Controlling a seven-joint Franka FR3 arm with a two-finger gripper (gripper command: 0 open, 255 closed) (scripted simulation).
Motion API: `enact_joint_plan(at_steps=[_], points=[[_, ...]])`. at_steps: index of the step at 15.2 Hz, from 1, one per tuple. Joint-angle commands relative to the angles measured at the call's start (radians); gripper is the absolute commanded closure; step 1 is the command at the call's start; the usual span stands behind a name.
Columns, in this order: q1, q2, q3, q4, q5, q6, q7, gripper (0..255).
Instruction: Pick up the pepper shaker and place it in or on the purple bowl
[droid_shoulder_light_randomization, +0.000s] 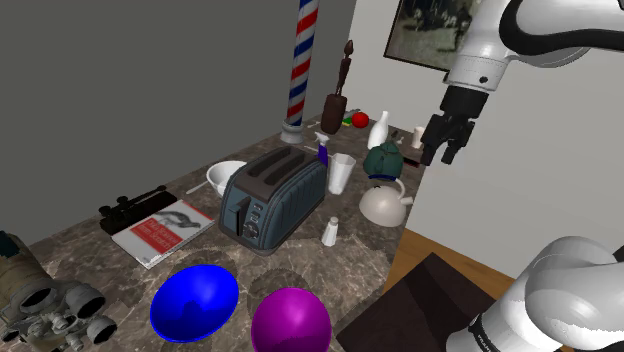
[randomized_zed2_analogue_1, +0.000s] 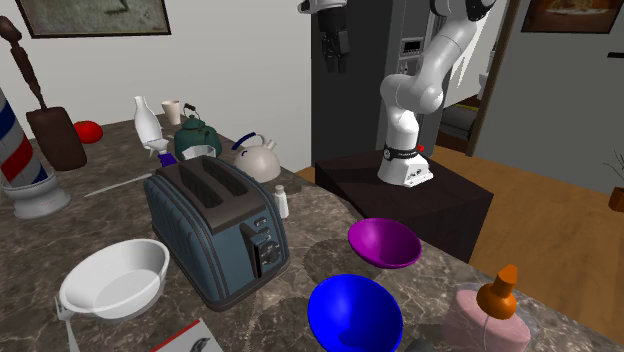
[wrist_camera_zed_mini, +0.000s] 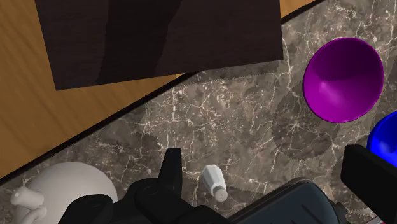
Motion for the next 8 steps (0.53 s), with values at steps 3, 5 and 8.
enact_joint_plan(at_steps=[3,5,8], points=[[0.005,0.049,0.003,-0.021,-0.003,0.062,-0.015,0],[0.010,0.103,0.006,-0.037,-0.005,0.123,-0.029,0],[0.018,0.193,0.010,-0.050,-0.008,0.214,-0.048,0]])
